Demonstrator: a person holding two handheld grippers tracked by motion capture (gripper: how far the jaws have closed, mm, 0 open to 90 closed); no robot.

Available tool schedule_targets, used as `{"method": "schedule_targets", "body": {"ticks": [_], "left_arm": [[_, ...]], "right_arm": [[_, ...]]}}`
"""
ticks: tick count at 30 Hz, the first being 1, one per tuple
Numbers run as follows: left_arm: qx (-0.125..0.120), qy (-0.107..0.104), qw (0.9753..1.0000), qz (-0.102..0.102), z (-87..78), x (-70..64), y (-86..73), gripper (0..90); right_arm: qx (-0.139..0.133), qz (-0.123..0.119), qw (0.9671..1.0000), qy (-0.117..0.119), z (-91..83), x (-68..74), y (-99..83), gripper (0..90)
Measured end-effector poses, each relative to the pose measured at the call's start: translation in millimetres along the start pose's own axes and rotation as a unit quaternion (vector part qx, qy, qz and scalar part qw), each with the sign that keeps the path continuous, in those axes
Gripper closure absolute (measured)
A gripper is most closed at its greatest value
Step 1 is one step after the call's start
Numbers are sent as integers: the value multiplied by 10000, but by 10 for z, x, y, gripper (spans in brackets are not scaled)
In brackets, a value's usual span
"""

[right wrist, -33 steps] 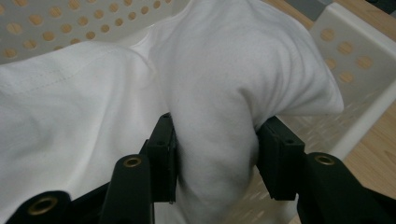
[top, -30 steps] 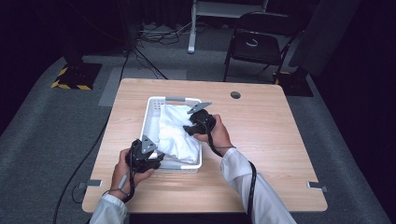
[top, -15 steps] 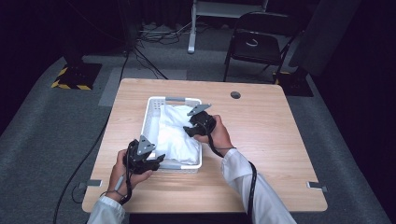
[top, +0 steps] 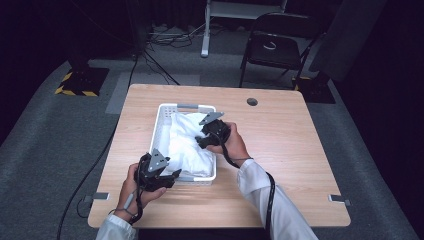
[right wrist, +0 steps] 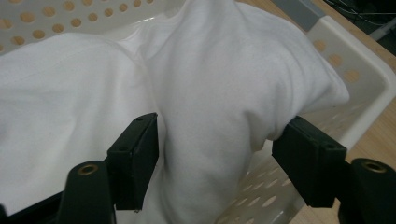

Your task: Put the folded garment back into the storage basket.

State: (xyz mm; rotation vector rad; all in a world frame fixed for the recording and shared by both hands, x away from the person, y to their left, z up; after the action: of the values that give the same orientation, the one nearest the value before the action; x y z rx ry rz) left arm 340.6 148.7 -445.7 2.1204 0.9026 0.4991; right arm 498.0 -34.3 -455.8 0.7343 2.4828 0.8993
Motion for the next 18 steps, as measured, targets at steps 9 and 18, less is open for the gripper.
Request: {"method": "schedule_targets", "body": {"ticks": [9, 18], "left_arm": [[-114, -177, 9997, 159, -41, -180, 15, 400], [-127, -382, 9988, 286, -25, -362, 22, 309]], "right_arm": [[5, -303, 9995, -59, -8, 31, -8, 211], [-110, -342, 9993, -101, -56, 25, -13, 77]]}}
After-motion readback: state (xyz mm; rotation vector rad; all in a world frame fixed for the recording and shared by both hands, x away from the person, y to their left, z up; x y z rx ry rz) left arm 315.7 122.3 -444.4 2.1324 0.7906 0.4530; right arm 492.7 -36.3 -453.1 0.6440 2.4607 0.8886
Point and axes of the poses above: each handheld gripper's, and its own axes: z roughly forward along the jaws, y roughly out of its top, x roughly to its left, the point moved 3 cm from there along z, roughly forward along the jaws
